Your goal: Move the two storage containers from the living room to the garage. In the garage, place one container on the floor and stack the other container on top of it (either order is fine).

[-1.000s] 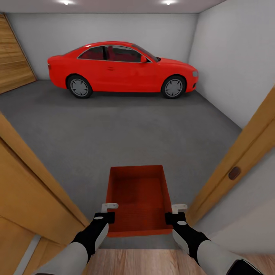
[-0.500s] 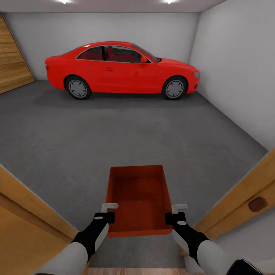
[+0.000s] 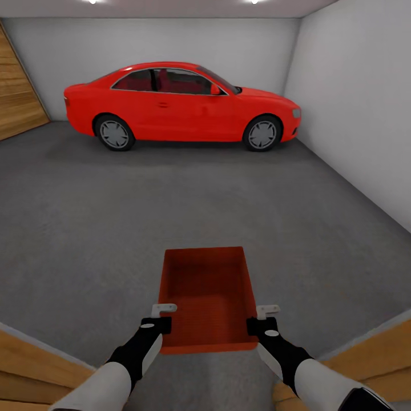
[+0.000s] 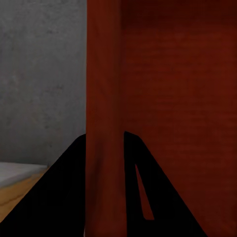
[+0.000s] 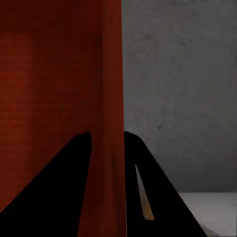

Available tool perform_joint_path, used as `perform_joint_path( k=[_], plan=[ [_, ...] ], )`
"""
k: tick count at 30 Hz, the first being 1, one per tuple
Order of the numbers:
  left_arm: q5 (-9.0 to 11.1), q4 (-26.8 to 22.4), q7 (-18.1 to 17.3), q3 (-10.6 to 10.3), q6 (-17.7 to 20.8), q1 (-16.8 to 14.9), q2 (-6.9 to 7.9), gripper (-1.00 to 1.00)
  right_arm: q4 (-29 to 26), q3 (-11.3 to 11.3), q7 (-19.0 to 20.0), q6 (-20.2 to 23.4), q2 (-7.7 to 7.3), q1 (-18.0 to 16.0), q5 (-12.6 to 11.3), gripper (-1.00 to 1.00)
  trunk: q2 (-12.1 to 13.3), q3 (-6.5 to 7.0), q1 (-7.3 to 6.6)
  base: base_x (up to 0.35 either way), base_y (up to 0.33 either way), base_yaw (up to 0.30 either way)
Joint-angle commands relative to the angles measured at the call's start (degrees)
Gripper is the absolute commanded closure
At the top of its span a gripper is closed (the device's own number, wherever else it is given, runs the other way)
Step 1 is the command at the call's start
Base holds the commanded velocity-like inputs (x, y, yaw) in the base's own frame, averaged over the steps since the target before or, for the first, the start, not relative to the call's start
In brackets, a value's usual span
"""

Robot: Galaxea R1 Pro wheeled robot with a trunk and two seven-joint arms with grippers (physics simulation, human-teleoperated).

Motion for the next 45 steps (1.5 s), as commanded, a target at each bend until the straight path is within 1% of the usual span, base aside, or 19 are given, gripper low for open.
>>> perform_joint_path(
  k=[1, 45],
  plan=[
    [0.4, 0.1, 0.5, -0.3, 0.4, 0.0, 0.79, 1.00, -0.3, -4.8, -0.2, -0.2, -3.15, -0.1, 0.8, 1.00, 0.0, -0.06, 0.04, 0.322, 0.000, 0.000],
    [0.4, 0.1, 0.5, -0.3, 0.4, 0.0, 0.79, 1.00, -0.3, -4.8, -0.2, -0.2, -3.15, -0.1, 0.8, 1.00, 0.0, -0.06, 0.04, 0.322, 0.000, 0.000]
  ],
)
